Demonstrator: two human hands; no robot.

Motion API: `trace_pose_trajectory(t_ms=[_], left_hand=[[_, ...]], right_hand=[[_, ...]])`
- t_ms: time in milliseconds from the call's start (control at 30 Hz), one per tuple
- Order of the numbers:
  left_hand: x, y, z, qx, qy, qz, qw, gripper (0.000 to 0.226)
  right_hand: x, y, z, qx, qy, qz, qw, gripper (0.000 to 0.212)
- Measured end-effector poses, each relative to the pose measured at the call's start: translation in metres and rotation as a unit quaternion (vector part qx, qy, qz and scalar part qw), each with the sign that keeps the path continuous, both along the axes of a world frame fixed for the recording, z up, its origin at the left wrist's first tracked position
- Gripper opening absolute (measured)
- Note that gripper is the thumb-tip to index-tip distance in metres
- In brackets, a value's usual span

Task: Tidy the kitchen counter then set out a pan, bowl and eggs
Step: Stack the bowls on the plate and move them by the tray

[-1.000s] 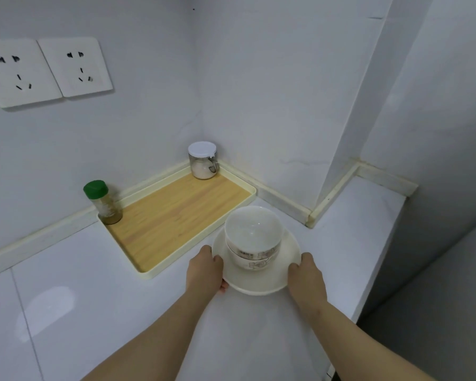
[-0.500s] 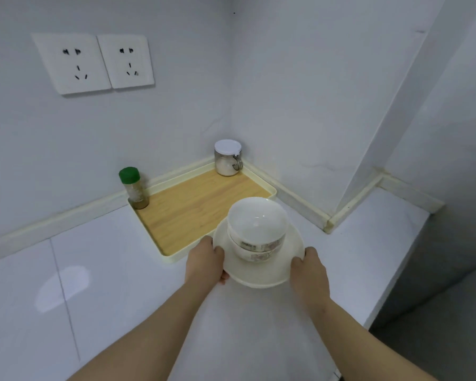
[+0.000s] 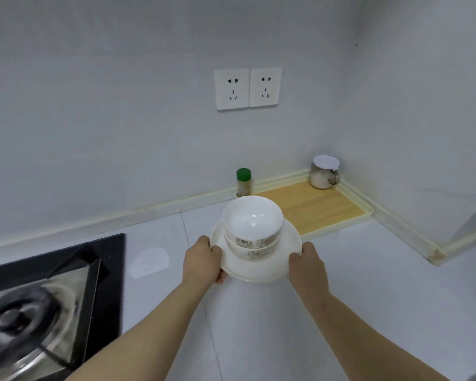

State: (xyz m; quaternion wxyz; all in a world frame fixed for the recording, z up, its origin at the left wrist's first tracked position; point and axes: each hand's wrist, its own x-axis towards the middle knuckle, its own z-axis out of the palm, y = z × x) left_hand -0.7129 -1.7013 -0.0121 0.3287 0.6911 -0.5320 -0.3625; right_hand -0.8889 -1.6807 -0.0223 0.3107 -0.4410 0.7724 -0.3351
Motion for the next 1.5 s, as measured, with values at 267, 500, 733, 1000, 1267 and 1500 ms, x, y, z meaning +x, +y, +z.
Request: trace_pose_trajectory(t_ms=[267, 500, 733, 1000, 1267, 1500], left_hand=[[0.069, -0.003, -0.014, 0.018, -0.023, 0.073, 0.997, 0.011], [0.089, -0.031, -0.039, 0.04, -0.018, 0.089, 0.995, 0.011], [0.091, -0.07, -0.055, 0.052, -0.042, 0.093, 0.993, 0.014], [0.089, -0.093, -0.061, 0.063, -0.025, 0.101, 0.993, 0.013], [0.083, -0.102, -0.064, 0.063, -0.001, 0.113, 0.992, 0.013], [0.073, -0.112, -0.065, 0.077, 0.019, 0.148, 0.986, 0.013]], right_hand=[[0.068, -0.03, -0.017, 0.028, -0.016, 0.066, 0.997, 0.026], [0.088, -0.063, -0.034, 0.047, -0.042, 0.076, 0.995, 0.018], [0.095, -0.098, -0.044, 0.046, -0.034, 0.064, 0.996, 0.015], [0.096, -0.12, -0.055, 0.05, -0.013, 0.042, 0.998, 0.025], [0.095, -0.131, -0.062, 0.037, -0.039, 0.028, 0.998, 0.034], [0.099, -0.141, -0.068, 0.01, -0.12, -0.028, 0.992, 0.028]])
